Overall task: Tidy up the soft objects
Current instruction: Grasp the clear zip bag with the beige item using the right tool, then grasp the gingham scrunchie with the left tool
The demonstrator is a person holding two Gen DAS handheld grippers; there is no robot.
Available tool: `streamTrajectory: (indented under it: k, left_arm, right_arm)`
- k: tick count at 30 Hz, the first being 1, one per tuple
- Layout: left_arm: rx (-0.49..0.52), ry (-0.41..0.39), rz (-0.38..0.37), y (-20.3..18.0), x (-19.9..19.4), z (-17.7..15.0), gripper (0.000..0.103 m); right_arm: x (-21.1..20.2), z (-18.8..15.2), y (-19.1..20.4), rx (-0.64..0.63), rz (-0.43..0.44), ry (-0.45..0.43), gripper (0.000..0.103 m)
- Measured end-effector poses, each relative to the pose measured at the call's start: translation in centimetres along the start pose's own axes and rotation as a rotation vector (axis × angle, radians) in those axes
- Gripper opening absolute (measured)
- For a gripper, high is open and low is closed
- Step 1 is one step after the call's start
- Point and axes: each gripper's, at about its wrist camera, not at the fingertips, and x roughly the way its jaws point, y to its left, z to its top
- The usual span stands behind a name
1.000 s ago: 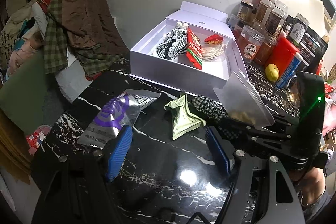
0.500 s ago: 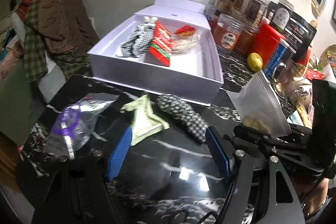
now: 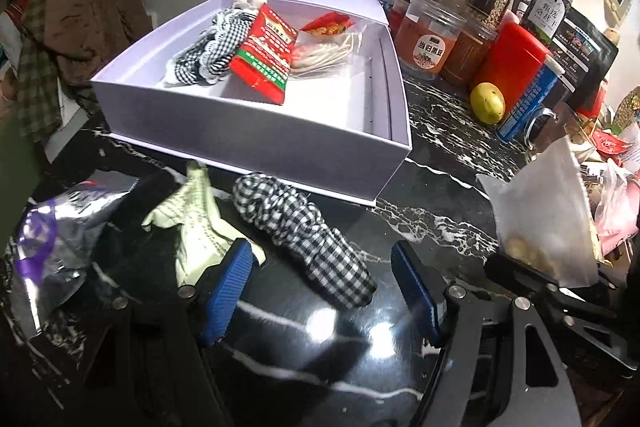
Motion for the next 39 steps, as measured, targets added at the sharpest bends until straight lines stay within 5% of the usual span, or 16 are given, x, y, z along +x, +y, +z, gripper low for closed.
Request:
streamTrajectory:
  k: [7, 14, 29, 33, 39]
  left_arm:
    - [0.059, -0.011, 0.058, -0.7, 1.1, -0.3, 0.039]
    - [0.118, 0.010, -0.001, -1.5, 0.3, -1.6, 0.024]
    - [0.185, 0.101, -0.111, -3.9, -3.1, -6.6, 0.024]
    - [0.258, 0.094, -0.093, -4.6, -3.6, -7.4, 0.024]
    - [0.215, 0.085, -0.091, -4.2, -3.1, -6.8, 0.024]
  right_arm:
    - [-0.2, -0.3, 0.0, 0.015, 0.006, 0.002, 0.025]
    - [-0.8, -1.0, 0.3, 0.026, -0.003, 0.000, 0.025]
    - [-2.9, -4.2, -0.4, 0.076, -0.026, 0.053, 0.025]
    - [-3.2, -5.0, -0.5, 0.071, -0.018, 0.060, 0.025]
    - [-3.4, -5.5, -0.5, 0.090, 0.001, 0.065, 0.025]
